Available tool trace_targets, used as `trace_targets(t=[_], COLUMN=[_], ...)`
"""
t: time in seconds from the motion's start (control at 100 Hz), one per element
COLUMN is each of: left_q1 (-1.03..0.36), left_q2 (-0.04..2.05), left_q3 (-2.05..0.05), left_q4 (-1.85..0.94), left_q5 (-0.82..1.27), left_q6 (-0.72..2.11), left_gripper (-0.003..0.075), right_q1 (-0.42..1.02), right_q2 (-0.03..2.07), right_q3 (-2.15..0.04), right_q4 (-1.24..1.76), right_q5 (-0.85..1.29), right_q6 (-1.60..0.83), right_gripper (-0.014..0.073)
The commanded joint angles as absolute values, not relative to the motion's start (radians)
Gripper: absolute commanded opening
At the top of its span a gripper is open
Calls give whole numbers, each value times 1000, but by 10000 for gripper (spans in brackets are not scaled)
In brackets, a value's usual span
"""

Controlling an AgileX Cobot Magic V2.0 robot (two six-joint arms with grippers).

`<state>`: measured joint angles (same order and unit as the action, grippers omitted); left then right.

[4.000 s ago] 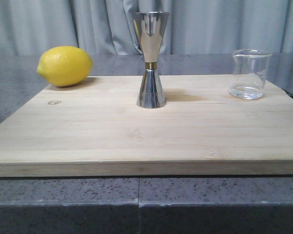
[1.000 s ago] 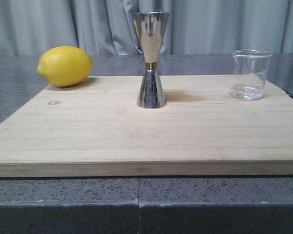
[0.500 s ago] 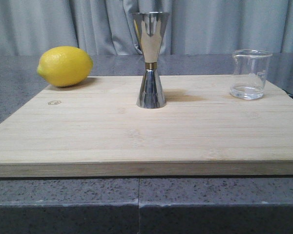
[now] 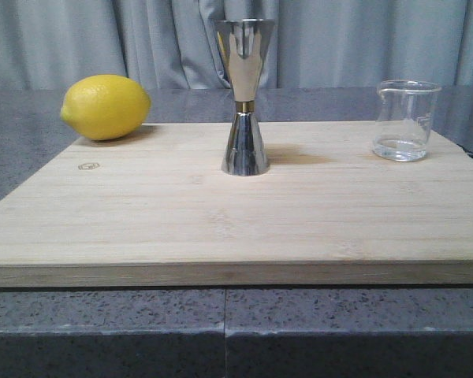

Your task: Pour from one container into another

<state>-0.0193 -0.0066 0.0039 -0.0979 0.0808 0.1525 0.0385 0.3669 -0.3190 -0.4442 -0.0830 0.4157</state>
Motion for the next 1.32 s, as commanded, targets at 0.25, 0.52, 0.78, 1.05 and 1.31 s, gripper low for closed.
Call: trace_targets(t=[0.25,0.52,0.78,1.05,1.31], left_q1=[-15,-15,-15,-15,-15], left_q2=[-28,-28,-28,-28,-28], left_q3=[32,32,32,32,32], left_q4=[-99,-99,-99,-99,-99], left_q5=[0,0,0,0,0], left_q6=[139,139,139,139,139], left_gripper=[-19,-19,-19,-19,-19], right_q1=[34,-46,-45,-45,-45], right_q2=[47,-29,-29,-29,-29], right_q3=[-87,22,22,22,22], right_q4=[-133,-28,-33,-33,-33], right_q5=[-8,-66,-64,-64,-64], right_q6=[92,92,78,78,78], right_gripper=[-72,-72,-71,-71,-71])
